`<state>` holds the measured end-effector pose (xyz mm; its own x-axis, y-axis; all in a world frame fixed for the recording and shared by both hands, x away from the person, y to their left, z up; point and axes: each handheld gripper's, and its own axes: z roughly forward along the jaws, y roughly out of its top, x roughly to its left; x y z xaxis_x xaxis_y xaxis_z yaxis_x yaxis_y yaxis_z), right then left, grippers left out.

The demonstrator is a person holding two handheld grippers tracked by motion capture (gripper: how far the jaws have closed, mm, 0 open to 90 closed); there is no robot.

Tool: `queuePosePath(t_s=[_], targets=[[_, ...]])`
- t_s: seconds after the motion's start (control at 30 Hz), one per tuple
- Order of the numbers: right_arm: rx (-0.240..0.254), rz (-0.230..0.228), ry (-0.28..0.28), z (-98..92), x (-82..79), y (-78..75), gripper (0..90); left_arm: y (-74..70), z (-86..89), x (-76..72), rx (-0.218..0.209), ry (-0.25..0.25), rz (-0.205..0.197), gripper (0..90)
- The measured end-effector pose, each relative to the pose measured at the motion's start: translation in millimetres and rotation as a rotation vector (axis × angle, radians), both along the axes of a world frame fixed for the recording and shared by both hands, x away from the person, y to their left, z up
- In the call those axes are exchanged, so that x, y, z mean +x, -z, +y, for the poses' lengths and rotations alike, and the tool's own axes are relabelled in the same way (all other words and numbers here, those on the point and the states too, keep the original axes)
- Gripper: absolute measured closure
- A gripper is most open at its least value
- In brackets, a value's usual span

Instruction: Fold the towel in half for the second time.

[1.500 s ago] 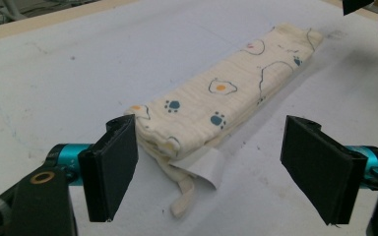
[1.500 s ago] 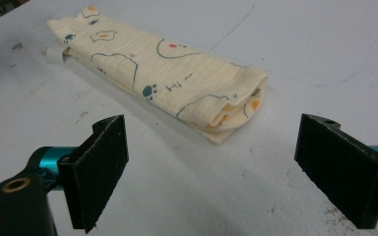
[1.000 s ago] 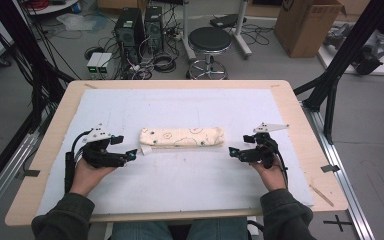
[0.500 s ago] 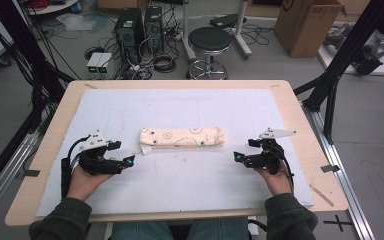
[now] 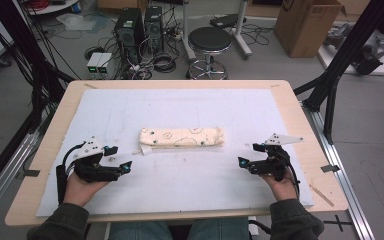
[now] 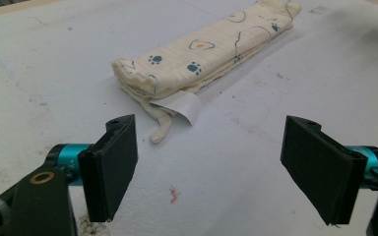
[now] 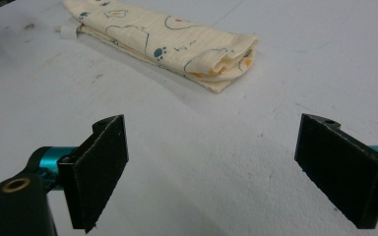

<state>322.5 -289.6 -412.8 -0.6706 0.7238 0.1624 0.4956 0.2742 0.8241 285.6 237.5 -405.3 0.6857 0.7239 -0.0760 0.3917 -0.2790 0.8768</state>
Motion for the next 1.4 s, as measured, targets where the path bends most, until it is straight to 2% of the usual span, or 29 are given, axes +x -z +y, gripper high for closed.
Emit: queuePosePath(t_s=[0.53, 0.9, 1.07, 1.4], targets=[[0.003, -0.012, 0.016, -15.5, -20.7, 3.0, 12.1, 6.8, 8.8, -18.3, -0.002, -0.028, -0.002, 22.4], [0.001, 0.001, 0.027, -21.6, -29.7, 9.2, 12.1, 10.1, 10.6, -25.3, 0.0, -0.043, -0.005, 22.3], [0.0, -0.001, 0.023, -20.3, -29.8, 10.9, 12.1, 11.6, 9.0, -24.8, -0.002, -0.046, -0.012, 22.2], [-0.017, -0.007, 0.014, -13.1, -25.5, 13.1, 12.1, 15.9, 4.5, -21.8, 0.024, -0.034, -0.012, 22.3]])
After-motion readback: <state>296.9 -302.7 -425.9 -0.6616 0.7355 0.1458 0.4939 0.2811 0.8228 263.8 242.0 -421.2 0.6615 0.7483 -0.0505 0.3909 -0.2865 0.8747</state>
